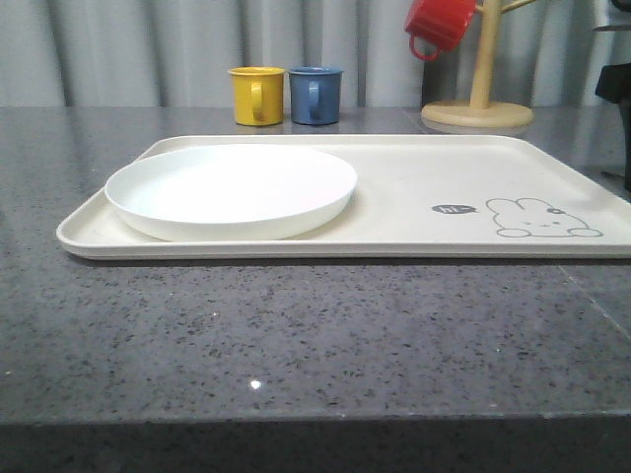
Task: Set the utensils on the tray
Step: 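Lower the right gripper and grasp the metal fork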
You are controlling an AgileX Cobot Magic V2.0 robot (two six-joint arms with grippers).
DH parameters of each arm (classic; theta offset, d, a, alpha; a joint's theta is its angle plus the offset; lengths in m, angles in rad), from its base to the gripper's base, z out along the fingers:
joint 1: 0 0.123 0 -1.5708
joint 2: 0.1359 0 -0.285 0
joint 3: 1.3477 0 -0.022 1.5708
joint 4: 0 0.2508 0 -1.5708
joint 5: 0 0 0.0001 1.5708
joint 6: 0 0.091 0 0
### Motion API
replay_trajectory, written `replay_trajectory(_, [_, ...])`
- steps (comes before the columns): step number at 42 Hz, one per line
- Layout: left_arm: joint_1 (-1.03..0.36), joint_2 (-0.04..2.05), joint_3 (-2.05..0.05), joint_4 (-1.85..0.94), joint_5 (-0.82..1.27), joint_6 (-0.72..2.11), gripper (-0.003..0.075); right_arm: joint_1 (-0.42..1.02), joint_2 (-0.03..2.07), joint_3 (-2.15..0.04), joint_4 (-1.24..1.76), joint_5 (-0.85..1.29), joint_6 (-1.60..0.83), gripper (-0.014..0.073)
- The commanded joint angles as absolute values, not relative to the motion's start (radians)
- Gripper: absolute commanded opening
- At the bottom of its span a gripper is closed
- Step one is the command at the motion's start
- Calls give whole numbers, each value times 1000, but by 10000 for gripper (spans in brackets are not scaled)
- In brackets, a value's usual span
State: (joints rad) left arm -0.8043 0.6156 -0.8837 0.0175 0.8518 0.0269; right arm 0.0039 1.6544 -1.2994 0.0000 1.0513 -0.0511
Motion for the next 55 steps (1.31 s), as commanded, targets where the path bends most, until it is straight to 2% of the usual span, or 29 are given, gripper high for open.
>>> replay_trajectory(1, [-813,617,-910,15,779,17,409,2,1640,-1330,-12,1027,-63,464])
replay_trajectory(6, [-813,617,-910,15,779,17,409,2,1668,-1330,-6,1037,-63,460])
replay_trajectory(9, [-813,617,-910,15,779,17,409,2,1672,-1330,7,1060,-63,402])
replay_trajectory(17, [-813,617,-910,15,779,17,409,2,1672,-1330,56,1099,-63,55])
replay_trajectory(20, [-813,617,-910,15,779,17,409,2,1672,-1330,57,1098,-63,-32])
replay_trajectory(22, [-813,617,-910,15,779,17,409,2,1672,-1330,57,1098,-63,-61])
replay_trajectory(33, [-813,617,-910,15,779,17,409,35,1618,-1405,88,1201,-63,-66])
replay_trajectory(40, [-813,617,-910,15,779,17,409,179,1617,-1555,97,1333,-63,-66])
replay_trajectory(46, [-813,617,-910,15,779,17,409,319,1657,-1668,110,1342,-59,-66])
replay_trajectory(55, [-813,617,-910,15,779,17,409,397,1758,-1748,111,1294,233,-66])
